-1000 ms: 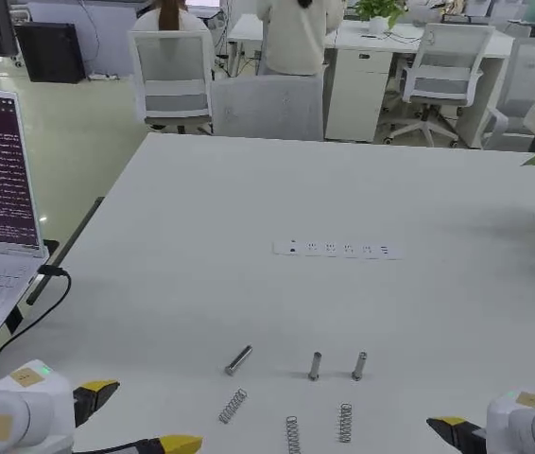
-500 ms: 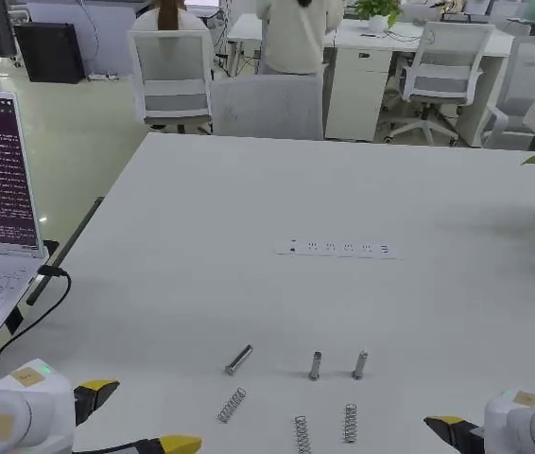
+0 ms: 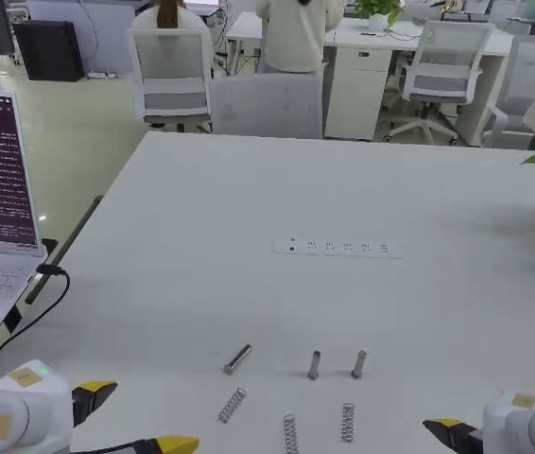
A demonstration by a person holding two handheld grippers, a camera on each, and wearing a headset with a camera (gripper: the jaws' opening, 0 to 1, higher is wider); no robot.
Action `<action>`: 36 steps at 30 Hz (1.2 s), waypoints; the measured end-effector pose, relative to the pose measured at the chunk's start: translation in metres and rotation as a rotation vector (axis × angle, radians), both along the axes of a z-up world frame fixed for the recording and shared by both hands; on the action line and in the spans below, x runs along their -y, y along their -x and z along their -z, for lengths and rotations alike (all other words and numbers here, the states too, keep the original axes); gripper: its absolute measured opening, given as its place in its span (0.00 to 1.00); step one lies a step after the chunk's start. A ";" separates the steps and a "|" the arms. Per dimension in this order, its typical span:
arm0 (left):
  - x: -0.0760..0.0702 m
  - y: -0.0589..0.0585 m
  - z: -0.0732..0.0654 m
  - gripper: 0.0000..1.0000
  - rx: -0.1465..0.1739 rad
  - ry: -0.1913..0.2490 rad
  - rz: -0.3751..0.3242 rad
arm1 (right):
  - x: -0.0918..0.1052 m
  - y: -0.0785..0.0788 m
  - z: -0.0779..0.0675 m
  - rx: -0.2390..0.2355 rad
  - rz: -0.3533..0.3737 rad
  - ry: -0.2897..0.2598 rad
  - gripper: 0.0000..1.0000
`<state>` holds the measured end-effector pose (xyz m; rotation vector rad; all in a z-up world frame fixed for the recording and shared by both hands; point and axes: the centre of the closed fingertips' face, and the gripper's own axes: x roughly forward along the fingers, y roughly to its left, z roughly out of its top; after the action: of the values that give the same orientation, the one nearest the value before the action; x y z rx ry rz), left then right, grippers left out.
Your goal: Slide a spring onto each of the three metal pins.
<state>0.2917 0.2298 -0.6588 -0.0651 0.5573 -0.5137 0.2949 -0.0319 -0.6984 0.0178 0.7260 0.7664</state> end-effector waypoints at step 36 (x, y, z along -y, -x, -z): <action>0.015 -0.029 0.012 0.75 -0.015 -0.004 0.047 | -0.004 0.001 0.005 -0.022 -0.006 -0.003 0.75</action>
<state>0.3207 0.2151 -0.6710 -0.0524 0.5757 -0.5580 0.2936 -0.0275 -0.7029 0.0266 0.7460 0.7744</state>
